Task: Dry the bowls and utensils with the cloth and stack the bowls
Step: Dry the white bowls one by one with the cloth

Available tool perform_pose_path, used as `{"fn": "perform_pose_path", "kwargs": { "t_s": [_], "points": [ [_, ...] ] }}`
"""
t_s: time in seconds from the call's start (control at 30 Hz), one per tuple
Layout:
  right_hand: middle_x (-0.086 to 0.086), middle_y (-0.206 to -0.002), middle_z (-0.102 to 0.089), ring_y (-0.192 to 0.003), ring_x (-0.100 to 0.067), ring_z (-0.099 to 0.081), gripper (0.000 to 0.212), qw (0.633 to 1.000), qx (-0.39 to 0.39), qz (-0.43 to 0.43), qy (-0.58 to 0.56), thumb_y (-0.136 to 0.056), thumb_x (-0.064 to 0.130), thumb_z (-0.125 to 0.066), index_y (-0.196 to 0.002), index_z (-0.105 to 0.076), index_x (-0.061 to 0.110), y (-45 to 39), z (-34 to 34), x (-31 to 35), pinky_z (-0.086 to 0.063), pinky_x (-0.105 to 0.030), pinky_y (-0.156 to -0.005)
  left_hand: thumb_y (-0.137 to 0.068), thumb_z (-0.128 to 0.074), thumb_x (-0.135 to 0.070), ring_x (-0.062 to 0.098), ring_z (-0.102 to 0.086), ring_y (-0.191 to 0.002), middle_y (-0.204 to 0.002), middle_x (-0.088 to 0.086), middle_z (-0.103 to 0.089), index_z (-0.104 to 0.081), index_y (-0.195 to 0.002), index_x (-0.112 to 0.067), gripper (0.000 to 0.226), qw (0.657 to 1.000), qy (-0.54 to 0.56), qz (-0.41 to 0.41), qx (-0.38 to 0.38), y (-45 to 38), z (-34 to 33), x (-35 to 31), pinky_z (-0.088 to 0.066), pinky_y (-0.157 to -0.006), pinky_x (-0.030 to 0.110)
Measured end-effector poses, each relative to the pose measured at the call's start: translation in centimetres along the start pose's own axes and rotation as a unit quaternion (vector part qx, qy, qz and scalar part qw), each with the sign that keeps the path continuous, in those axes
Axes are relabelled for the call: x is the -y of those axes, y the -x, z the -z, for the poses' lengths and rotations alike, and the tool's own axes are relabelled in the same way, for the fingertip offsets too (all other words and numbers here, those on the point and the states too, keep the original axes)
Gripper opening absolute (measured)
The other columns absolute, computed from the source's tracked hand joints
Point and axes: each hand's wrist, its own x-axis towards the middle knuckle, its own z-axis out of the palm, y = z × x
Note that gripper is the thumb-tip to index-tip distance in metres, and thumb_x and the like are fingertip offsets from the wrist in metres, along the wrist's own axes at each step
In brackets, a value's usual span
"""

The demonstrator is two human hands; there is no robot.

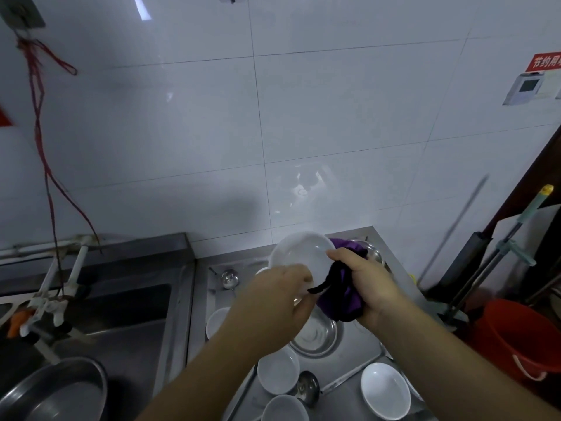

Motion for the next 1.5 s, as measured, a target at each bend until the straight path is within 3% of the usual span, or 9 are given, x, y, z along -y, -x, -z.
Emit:
{"fn": "perform_pose_path", "kwargs": {
  "t_s": [0.07,0.2,0.33,0.43,0.87,1.0,1.17,1.23,1.5],
  "points": [
    [-0.024,-0.114,-0.077,-0.104,-0.042,-0.076,0.039,0.999,-0.022,-0.019,-0.028,-0.087,0.014,-0.079,-0.123,-0.072,0.001,-0.4,0.8,-1.0,-0.061,-0.057,-0.093,-0.097,-0.045,-0.058,-0.009,-0.043,-0.133,-0.143,-0.027,-0.052,-0.053,-0.128,-0.043,0.036,0.996,0.055,0.048,-0.05,0.2,-0.5,0.5,-0.025,-0.108,0.012],
    [-0.022,-0.114,-0.077,-0.105,-0.044,-0.075,0.043,0.997,-0.062,-0.016,-0.049,-0.084,0.015,-0.082,-0.125,-0.071,0.006,-1.3,2.8,-2.1,-0.059,-0.064,-0.092,-0.103,-0.049,-0.05,-0.011,-0.052,-0.118,-0.128,-0.034,-0.051,-0.046,-0.124,-0.056,0.023,0.94,0.248,0.216,-0.084,-0.1,-2.6,2.0,-0.042,-0.082,0.009],
    [-0.021,-0.119,-0.076,-0.108,-0.044,-0.074,0.049,0.995,-0.083,-0.022,-0.048,-0.081,0.017,-0.085,-0.127,-0.071,0.01,-2.0,5.1,-2.8,-0.059,-0.064,-0.092,-0.109,-0.054,-0.03,0.018,-0.076,-0.102,-0.111,0.001,-0.079,-0.072,-0.122,-0.026,0.022,0.785,0.498,0.367,-0.023,-0.7,-5.9,2.5,-0.063,-0.09,0.036],
    [-0.023,-0.118,-0.076,-0.107,-0.046,-0.074,0.047,0.993,-0.106,-0.029,-0.037,-0.081,0.017,-0.084,-0.125,-0.071,0.009,-2.5,7.1,-3.5,-0.059,-0.064,-0.093,-0.106,-0.06,-0.019,0.026,-0.079,-0.101,-0.108,0.012,-0.081,-0.071,-0.12,-0.015,0.018,0.69,0.595,0.412,-0.004,-1.2,-8.4,2.3,-0.065,-0.084,0.037],
    [-0.028,-0.069,-0.068,-0.061,-0.041,-0.068,0.023,0.978,-0.192,-0.076,0.023,-0.089,0.004,-0.074,-0.112,-0.068,0.004,-7.5,18.8,-4.1,-0.058,-0.049,-0.057,-0.102,-0.065,-0.018,0.03,-0.079,-0.098,-0.105,0.009,-0.081,-0.081,-0.11,-0.021,0.018,0.717,0.543,0.429,0.085,-6.5,-19.2,-0.5,-0.066,-0.084,0.042],
    [-0.024,-0.071,-0.072,-0.058,-0.036,-0.072,0.022,0.967,-0.228,-0.107,0.021,-0.087,0.001,-0.08,-0.106,-0.069,0.003,-9.9,23.2,-3.8,-0.061,-0.054,-0.06,-0.103,-0.065,-0.015,0.023,-0.08,-0.09,-0.099,0.008,-0.082,-0.078,-0.112,-0.014,0.016,0.713,0.523,0.455,0.105,-9.0,-23.7,-1.6,-0.063,-0.071,0.027],
    [-0.029,-0.096,-0.076,-0.089,-0.046,-0.076,0.023,0.96,-0.24,-0.133,0.053,-0.087,0.003,-0.08,-0.108,-0.072,0.0,-13.3,28.5,-3.4,-0.06,-0.07,-0.084,-0.102,-0.063,-0.015,0.029,-0.079,-0.098,-0.106,0.012,-0.081,-0.077,-0.117,-0.013,0.02,0.697,0.502,0.497,0.117,-12.0,-29.8,-2.2,-0.065,-0.083,0.04],
    [-0.03,-0.087,-0.072,-0.078,-0.044,-0.072,0.023,0.955,-0.25,-0.143,0.066,-0.087,0.001,-0.077,-0.108,-0.07,-0.003,-14.9,30.1,-3.4,-0.056,-0.076,-0.084,-0.101,-0.063,-0.015,0.028,-0.079,-0.099,-0.106,0.008,-0.081,-0.077,-0.113,-0.018,0.018,0.693,0.497,0.509,0.118,-13.2,-31.8,-2.3,-0.065,-0.088,0.045],
    [-0.01,-0.07,-0.07,-0.049,-0.017,-0.068,0.02,0.938,-0.289,-0.1,0.161,-0.083,-0.007,-0.075,-0.09,-0.069,0.011,-21.1,33.9,-4.0,-0.053,-0.029,-0.041,-0.104,-0.063,-0.015,0.029,-0.076,-0.101,-0.115,0.012,-0.074,-0.068,-0.122,-0.009,0.02,0.668,0.476,0.561,0.115,-17.7,-38.4,-2.4,-0.065,-0.088,0.047]
  ]
}}
